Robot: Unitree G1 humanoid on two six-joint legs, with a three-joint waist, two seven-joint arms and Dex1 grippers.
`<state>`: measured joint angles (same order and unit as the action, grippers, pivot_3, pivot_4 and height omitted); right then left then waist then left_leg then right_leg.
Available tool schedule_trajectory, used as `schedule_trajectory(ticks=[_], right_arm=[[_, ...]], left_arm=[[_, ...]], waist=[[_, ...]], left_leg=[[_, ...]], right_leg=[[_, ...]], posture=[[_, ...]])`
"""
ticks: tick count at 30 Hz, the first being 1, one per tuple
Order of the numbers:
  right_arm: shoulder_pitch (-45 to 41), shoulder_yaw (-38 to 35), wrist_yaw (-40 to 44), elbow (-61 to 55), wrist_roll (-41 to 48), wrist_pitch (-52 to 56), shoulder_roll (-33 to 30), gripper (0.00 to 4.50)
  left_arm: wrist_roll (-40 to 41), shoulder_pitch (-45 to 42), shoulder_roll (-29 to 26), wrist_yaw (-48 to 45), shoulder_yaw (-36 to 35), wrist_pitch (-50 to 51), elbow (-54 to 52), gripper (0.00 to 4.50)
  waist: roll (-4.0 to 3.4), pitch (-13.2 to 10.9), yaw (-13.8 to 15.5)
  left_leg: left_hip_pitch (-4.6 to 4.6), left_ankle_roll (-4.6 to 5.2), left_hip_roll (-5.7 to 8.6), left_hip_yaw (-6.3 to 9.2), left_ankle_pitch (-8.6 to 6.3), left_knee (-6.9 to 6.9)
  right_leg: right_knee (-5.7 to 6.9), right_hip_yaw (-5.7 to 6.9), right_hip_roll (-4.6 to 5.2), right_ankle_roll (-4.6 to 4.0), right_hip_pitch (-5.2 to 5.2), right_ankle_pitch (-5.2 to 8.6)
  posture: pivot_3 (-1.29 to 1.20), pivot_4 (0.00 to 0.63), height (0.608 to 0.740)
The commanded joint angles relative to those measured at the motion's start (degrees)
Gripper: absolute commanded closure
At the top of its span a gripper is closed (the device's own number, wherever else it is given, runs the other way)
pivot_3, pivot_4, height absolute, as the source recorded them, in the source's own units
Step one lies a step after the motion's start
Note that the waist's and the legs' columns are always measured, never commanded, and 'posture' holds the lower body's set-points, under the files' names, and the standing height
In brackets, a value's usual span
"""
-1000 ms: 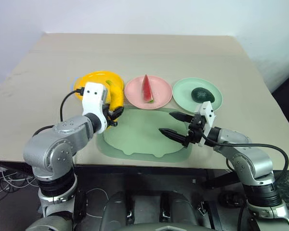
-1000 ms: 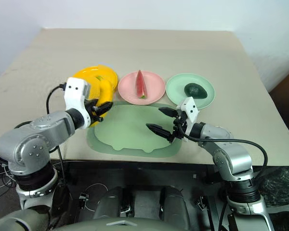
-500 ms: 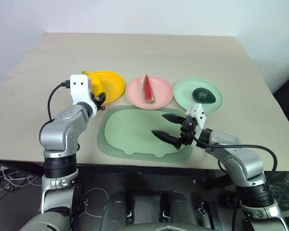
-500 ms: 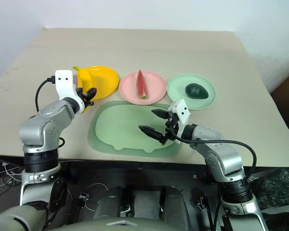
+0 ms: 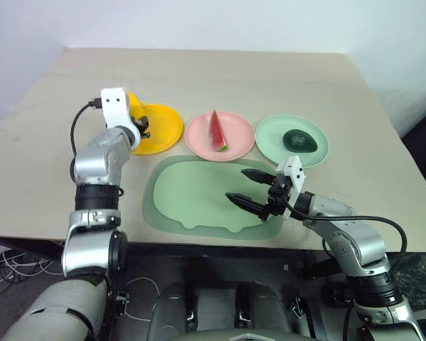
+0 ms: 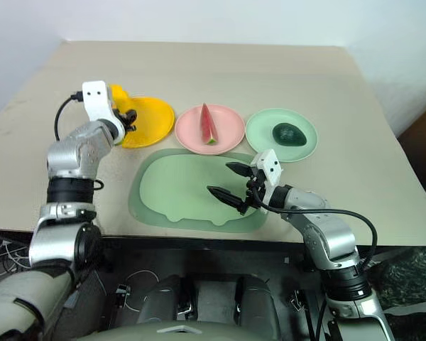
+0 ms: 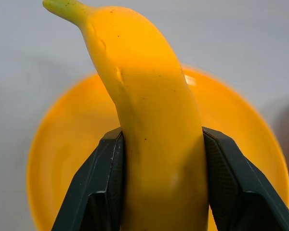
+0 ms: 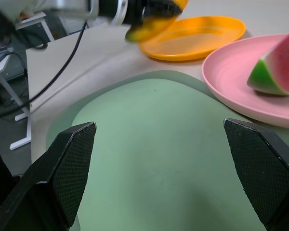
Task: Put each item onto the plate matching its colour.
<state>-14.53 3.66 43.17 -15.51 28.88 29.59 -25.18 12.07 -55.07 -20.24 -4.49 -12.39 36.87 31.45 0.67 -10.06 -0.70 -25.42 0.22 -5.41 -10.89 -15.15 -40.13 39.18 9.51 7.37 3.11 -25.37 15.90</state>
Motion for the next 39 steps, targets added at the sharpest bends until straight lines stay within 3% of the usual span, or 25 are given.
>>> schedule_trajectory(ticks=[1,2,10,16,21,25,28,33,39], right_arm=[[-1.49,-0.3,-1.16,-2.0,0.11,0.22,0.57,0.0],[-1.74,-0.42,-1.47,-2.12,0.13,0.47,0.53,0.0],[-3.26,-1.41,-3.63,-4.43,1.37,3.79,0.06,0.0],[-3.85,-2.04,-5.25,-6.32,2.28,6.05,-0.04,0.0],[-3.59,-2.71,-5.8,-7.28,3.07,6.9,-0.12,0.0],[-2.08,-3.0,-5.31,-7.16,3.12,6.04,-0.21,0.0],[-1.33,-2.82,-5.39,-7.37,3.01,5.56,0.19,0.0],[-1.13,-2.73,-5.64,-7.57,2.99,5.19,0.64,0.0],[-0.91,-3.95,-4.27,-6.49,2.92,3.79,-0.28,0.0]], left_arm=[[-2.7,-4.97,-1.42,-3.35,2.06,-6.18,10.69,2.61],[-2.76,-5.97,-1.22,-3.66,1.82,-7.84,13.88,2.61],[-3.34,-9.05,-0.14,-5.07,1.46,-14.22,25.63,0.04],[-3.23,-8.77,-0.05,-6.53,1.77,-16.18,24.45,0.04],[-3.42,-3.06,-1.13,-10.96,4.09,-16.92,8.81,0.04],[0.57,9.75,-2.6,-17.45,3.88,-16.6,-15.61,0.04],[6.86,17.91,-3.38,-22.82,1.72,-12.33,-26.68,0.04],[5.67,32.49,-7.67,-29.94,1.76,-22.87,-36.21,0.04],[14.85,46.02,-8.4,-40.5,-3.44,-30.19,-43.6,0.04]], waist=[[0.0,0.0,-0.06],[0.0,0.0,-0.07],[0.03,-0.02,-0.23],[0.04,-0.02,-0.15],[0.05,-0.03,-0.27],[0.03,-0.02,-0.61],[0.03,-0.02,-0.38],[0.02,-0.01,-0.31],[0.04,0.02,-0.01]], left_leg=[[0.0,0.0,0.0,0.0,0.0,0.0],[0.01,0.0,0.0,-0.01,0.0,0.0],[-0.03,0.0,-0.01,-0.02,0.0,0.0],[-0.03,0.0,-0.01,-0.02,0.0,-0.01],[-0.04,0.0,-0.01,-0.02,0.0,-0.01],[0.01,-0.03,-0.02,-0.07,0.02,0.01],[0.03,-0.06,-0.07,-0.08,0.04,-0.02],[0.06,-0.06,-0.09,-0.07,0.04,-0.04],[0.03,0.02,-0.17,-0.02,-0.02,-0.05]], right_leg=[[0.01,0.0,0.0,0.0,0.0,0.0],[0.0,0.0,-0.01,0.0,0.0,0.0],[0.01,0.0,-0.02,0.01,-0.04,0.01],[0.03,0.0,-0.01,0.01,-0.03,0.01],[0.03,-0.01,-0.01,0.01,-0.05,0.01],[0.06,-0.09,-0.02,0.01,-0.06,0.01],[0.08,-0.12,-0.06,0.0,-0.05,0.01],[0.1,-0.12,-0.05,-0.01,-0.03,0.01],[0.06,-0.06,0.05,-0.02,-0.01,0.0]], posture=[[0.0,0.15,0.695],[0.0,0.15,0.695],[0.0,0.15,0.695],[0.0,0.15,0.695],[0.0,0.15,0.695],[0.0,0.15,0.695],[0.0,0.15,0.695],[0.0,0.15,0.695],[0.0,0.15,0.695]])
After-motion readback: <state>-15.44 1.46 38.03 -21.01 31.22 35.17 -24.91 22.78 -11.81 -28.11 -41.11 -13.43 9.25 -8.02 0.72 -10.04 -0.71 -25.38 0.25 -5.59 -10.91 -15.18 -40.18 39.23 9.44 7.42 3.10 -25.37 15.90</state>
